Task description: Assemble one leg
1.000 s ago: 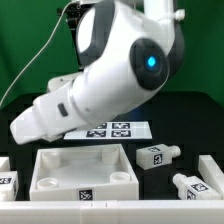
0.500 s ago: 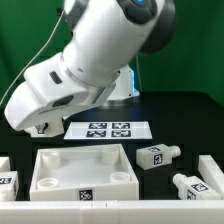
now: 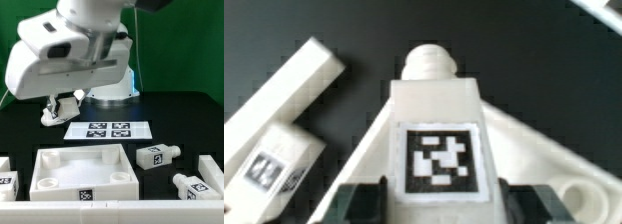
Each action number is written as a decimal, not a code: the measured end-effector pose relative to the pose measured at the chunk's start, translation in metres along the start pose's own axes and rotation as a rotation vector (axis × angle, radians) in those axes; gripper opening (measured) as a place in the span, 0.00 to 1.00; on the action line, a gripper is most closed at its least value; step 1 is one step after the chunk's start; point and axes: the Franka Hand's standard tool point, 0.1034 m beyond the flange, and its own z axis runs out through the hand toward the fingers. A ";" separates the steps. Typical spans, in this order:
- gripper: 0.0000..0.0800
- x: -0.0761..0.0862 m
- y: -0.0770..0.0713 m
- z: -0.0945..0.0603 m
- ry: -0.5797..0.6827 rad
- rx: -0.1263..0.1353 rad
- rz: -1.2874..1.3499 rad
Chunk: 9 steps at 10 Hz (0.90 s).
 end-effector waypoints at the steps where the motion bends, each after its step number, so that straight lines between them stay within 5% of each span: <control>1: 0.35 -0.003 0.001 0.002 0.033 -0.004 -0.004; 3: 0.35 -0.003 0.011 0.001 0.176 -0.033 -0.003; 4: 0.35 -0.005 0.010 0.001 0.213 -0.020 0.022; 5: 0.35 0.002 0.001 -0.010 0.222 0.042 0.066; 6: 0.35 0.016 0.000 -0.023 0.260 0.055 0.081; 9: 0.35 0.043 -0.003 -0.034 0.295 0.025 0.118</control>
Offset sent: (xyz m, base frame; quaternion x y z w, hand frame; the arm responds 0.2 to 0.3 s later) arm 0.0000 0.0000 0.0000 0.0000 0.1938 0.0000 0.9810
